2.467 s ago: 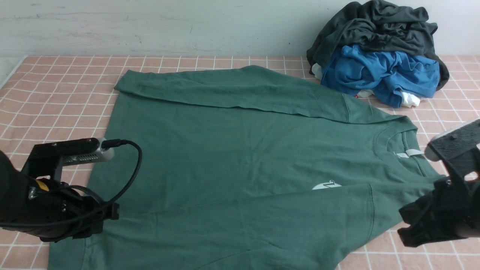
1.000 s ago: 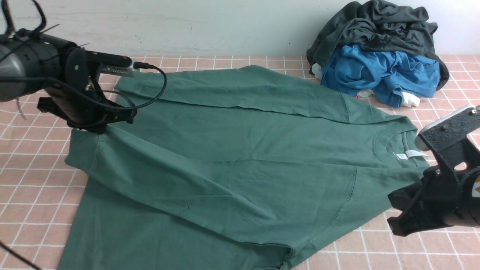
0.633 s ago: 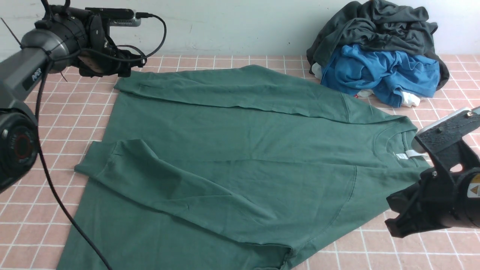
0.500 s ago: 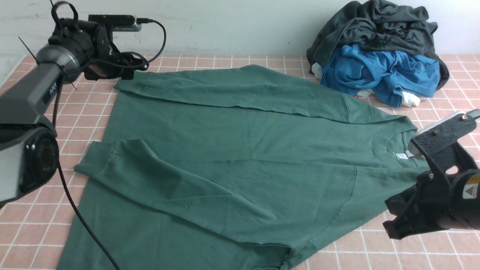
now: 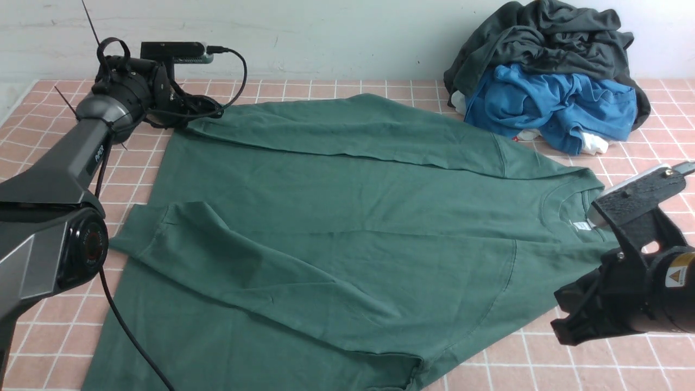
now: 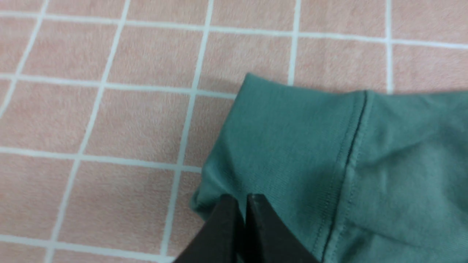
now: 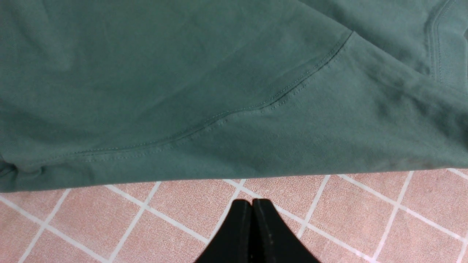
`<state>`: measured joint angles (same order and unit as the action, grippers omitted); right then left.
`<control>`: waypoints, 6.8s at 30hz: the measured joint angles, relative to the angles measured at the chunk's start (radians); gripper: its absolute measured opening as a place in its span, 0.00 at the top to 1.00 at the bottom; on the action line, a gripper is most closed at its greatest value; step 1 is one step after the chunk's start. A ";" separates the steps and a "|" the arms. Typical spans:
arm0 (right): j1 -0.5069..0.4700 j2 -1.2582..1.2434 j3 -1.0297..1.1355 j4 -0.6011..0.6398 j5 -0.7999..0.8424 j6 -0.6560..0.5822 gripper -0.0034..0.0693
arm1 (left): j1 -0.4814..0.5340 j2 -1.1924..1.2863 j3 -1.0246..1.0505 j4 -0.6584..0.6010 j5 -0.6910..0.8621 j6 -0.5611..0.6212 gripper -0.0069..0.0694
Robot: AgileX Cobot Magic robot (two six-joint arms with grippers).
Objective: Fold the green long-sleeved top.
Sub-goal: Use the left arm to clamp the cuff farthest from it, then use the left arm to drag and drop the cuff onto the cuff closest to the left arm, then use both arms simultaneously to clamp the lower edge of the clothing fabric, then use both arms to drag the lower edge of the fabric forward and fold it over the upper edge, then use the right arm to clamp the right edge of the fabric
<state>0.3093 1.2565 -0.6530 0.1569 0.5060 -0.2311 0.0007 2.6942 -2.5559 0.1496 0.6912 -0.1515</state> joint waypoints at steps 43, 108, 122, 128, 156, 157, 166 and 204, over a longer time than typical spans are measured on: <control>0.000 -0.222 -0.001 0.025 0.020 -0.005 0.97 | -0.101 -1.018 1.345 -0.021 0.300 0.239 0.51; 0.078 0.455 -0.146 -0.287 -0.097 -0.674 0.87 | -0.189 -1.446 1.968 -0.065 -0.141 0.454 0.90; 0.035 0.365 -0.295 -0.346 -0.041 -0.404 0.95 | -0.189 -1.361 1.588 -0.055 -0.070 0.151 0.90; -0.047 0.525 -0.605 -0.373 -0.054 -0.351 0.95 | -0.179 -1.051 1.207 0.124 -0.079 0.047 0.90; -0.035 1.079 -1.278 0.388 0.280 -0.640 0.96 | -0.119 -0.190 0.013 -0.108 0.468 0.216 0.46; -0.029 1.101 -1.278 0.441 0.261 -0.703 0.97 | -0.119 -0.190 0.013 -0.136 0.492 0.242 0.50; -0.023 1.289 -1.395 0.902 -0.192 -1.022 0.95 | -0.119 -0.190 0.013 -0.230 0.547 0.317 0.84; -0.372 1.117 -1.343 -0.055 0.627 0.198 0.50 | -0.013 -1.331 1.201 -0.386 0.352 0.508 0.91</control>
<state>-0.0628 2.3732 -1.9960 0.1019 1.1327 -0.0326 -0.0124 1.3635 -1.3545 -0.2369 1.0431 0.3570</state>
